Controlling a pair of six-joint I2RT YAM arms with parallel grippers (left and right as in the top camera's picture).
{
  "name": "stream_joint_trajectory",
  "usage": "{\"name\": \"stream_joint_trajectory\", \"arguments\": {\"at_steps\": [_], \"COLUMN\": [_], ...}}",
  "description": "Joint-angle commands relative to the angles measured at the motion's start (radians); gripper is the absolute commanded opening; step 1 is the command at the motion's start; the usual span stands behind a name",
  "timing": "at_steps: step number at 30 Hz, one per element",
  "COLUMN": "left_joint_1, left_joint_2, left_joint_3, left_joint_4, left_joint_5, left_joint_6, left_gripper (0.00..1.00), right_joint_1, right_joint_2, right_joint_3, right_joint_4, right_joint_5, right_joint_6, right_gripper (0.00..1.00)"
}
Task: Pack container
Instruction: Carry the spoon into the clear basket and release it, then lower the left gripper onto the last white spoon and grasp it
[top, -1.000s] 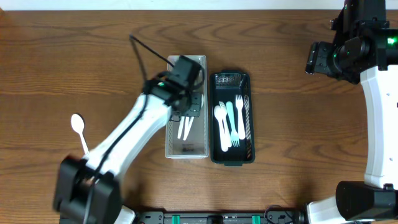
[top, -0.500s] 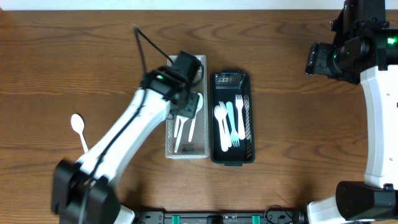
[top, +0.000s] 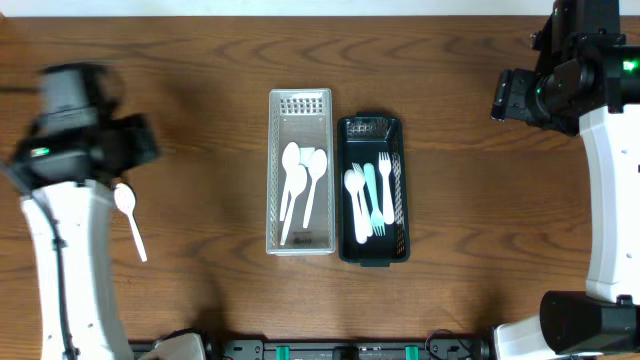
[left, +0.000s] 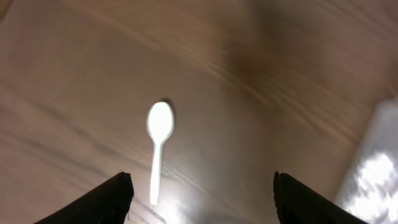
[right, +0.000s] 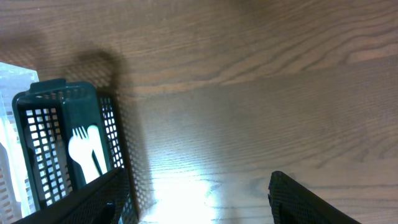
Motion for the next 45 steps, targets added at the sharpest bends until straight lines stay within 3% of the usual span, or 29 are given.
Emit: {"name": "stream_joint_trajectory", "arguments": {"at_steps": [1,7,18,36,38,42,45], "left_joint_1": [0.152,0.282,0.283,0.264,0.261,0.259,0.259], "left_joint_2": [0.041,0.178,0.415,0.605,0.615,0.624,0.624], "left_joint_3": [-0.077,-0.192,-0.227,-0.227,-0.227,-0.227,-0.227], "left_joint_4": [0.037,0.129,0.204,0.232,0.231,0.226,0.223], "left_joint_5": [0.139,0.138,0.138,0.115,0.115,0.115,0.115], "left_joint_6": [0.004,0.002,0.045,0.092,0.092,0.092,0.091], "left_gripper": [0.75,0.75,0.75,0.71,0.66,0.40,0.36], "right_joint_1": [-0.012,-0.012,-0.012,-0.012,-0.012,-0.012,-0.012], "right_joint_2": [-0.002,-0.002,-0.001,-0.001,-0.001,-0.001,-0.001], "right_joint_3": [0.005,0.005,0.005,0.005,0.005,0.005,0.005], "right_joint_4": [-0.002,0.004,0.014,0.026,0.026,0.026,0.026], "right_joint_5": [0.011,0.011,0.011,0.011,0.011,0.011,0.011], "right_joint_6": [-0.010,-0.010,-0.010,-0.010,-0.010,-0.010,-0.010], "right_gripper": [0.75,0.75,0.75,0.76,0.76,0.75,0.76]}}
